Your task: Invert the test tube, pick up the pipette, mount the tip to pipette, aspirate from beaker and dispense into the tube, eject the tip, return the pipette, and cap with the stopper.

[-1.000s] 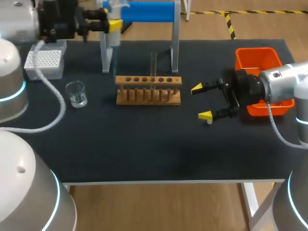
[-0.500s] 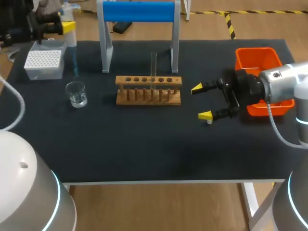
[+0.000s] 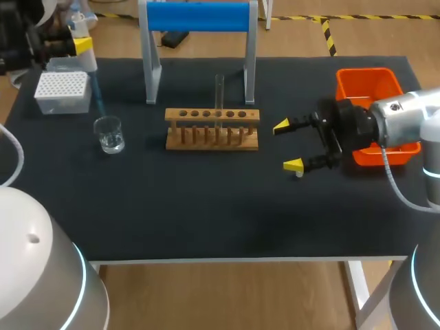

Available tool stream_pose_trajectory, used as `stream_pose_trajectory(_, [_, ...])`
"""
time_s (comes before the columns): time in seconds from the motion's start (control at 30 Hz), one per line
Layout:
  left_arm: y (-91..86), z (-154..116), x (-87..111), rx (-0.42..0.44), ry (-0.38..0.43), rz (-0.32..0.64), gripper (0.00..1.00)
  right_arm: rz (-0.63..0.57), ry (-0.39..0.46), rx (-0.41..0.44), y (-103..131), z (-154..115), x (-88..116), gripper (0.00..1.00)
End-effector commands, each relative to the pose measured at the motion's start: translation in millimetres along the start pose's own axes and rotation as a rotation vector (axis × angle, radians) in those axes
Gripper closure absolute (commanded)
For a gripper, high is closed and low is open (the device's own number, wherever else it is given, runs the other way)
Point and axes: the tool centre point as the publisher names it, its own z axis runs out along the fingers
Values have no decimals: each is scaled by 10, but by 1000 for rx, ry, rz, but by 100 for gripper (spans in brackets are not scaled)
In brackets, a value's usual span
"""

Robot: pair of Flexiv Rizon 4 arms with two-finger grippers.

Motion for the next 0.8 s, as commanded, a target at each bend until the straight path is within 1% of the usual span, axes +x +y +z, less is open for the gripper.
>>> stream_pose_trajectory(0.03, [22,34,-26,3,5,-4,100,0,0,2,3,-3,0,0])
stream_pose_trajectory(0.8, [-3,72,-23,-1,18,1,100,0,0,2,3,-3,0,0])
